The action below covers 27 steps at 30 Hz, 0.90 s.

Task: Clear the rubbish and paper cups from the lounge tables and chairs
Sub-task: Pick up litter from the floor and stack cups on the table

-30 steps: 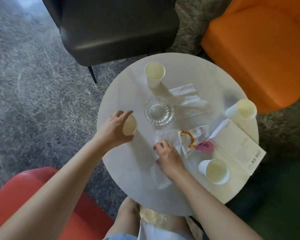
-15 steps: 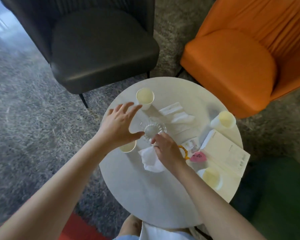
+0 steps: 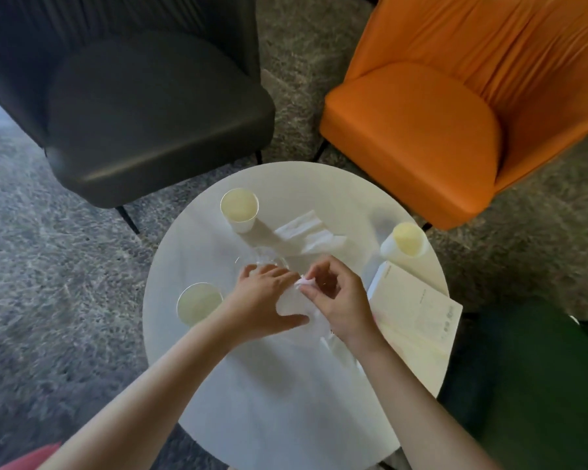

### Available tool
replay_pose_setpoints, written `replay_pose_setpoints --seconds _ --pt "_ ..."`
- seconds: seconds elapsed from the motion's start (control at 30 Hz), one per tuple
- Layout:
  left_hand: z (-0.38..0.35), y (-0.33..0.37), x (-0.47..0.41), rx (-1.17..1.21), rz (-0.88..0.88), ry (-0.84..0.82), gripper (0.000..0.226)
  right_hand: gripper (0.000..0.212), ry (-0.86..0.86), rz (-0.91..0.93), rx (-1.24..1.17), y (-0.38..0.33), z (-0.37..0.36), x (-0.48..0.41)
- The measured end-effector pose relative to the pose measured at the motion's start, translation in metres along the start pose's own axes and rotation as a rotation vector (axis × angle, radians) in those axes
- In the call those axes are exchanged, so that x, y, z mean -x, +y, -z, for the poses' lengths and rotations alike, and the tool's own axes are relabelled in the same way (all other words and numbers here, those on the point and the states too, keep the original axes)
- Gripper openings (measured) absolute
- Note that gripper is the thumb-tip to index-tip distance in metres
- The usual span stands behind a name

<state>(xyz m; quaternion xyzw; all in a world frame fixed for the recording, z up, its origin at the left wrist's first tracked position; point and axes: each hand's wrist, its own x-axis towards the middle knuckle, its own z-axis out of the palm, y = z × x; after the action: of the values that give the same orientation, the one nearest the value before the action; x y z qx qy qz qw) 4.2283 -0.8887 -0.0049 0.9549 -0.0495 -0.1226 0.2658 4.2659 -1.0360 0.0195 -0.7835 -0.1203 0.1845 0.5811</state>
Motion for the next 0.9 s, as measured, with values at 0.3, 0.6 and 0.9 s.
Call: replay_pose_setpoints --seconds 0.3,0.6,0.9 --pt "-0.034 -0.005 -0.031 0.317 0.178 0.238 0.03 0.032 -0.127 -0.067 0.221 0.048 0.013 -0.044" --pt "-0.036 -0.008 -0.042 0.399 0.365 0.22 0.017 0.058 -0.394 0.051 1.108 0.102 0.039 -0.12" --pt "-0.046 -0.011 -0.052 0.265 0.474 0.412 0.007 0.011 -0.33 0.216 0.887 0.111 0.023 -0.111"
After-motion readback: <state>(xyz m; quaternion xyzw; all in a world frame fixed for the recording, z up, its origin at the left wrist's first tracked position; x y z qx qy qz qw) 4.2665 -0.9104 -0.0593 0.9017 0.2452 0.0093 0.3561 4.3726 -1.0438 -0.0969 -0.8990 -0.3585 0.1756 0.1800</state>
